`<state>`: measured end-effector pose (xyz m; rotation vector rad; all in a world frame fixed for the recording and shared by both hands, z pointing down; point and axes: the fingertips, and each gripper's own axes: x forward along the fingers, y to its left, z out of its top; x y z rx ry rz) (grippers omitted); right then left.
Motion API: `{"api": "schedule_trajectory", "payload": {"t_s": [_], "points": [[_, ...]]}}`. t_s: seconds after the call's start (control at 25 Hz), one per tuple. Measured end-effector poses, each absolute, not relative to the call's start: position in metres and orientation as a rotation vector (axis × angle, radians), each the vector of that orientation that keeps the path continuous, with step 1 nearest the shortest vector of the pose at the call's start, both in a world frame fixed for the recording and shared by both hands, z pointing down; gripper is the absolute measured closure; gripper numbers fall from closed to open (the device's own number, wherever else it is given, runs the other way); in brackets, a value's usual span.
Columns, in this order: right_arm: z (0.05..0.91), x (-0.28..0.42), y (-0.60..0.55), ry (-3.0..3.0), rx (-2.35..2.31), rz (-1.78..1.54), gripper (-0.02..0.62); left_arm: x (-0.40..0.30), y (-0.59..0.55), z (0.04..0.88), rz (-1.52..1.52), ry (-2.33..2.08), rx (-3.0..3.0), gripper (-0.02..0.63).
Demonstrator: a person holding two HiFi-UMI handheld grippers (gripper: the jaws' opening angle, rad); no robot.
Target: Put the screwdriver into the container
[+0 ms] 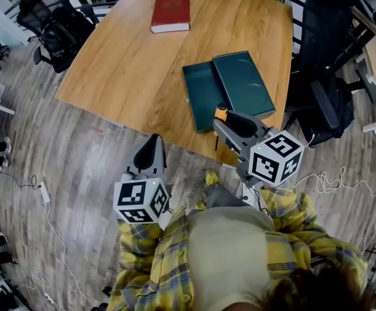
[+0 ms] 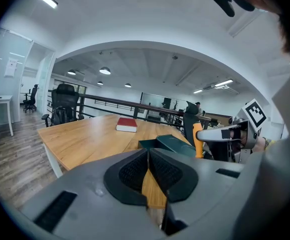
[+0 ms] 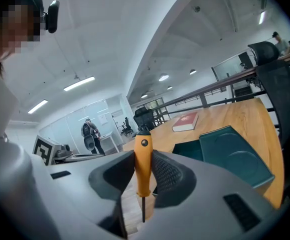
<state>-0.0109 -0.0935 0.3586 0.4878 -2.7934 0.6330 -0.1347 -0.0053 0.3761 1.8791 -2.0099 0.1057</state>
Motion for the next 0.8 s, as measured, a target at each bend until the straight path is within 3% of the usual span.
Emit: {"api": "schedule_trajectory", "payload": {"t_s": [0.8], "points": [[0.359,-0.032,-0.148,-2.814,0.389,0.709,0.433,-0.145,-0.076,0.372,0.202,-2.041,1.849,0.588]]}}
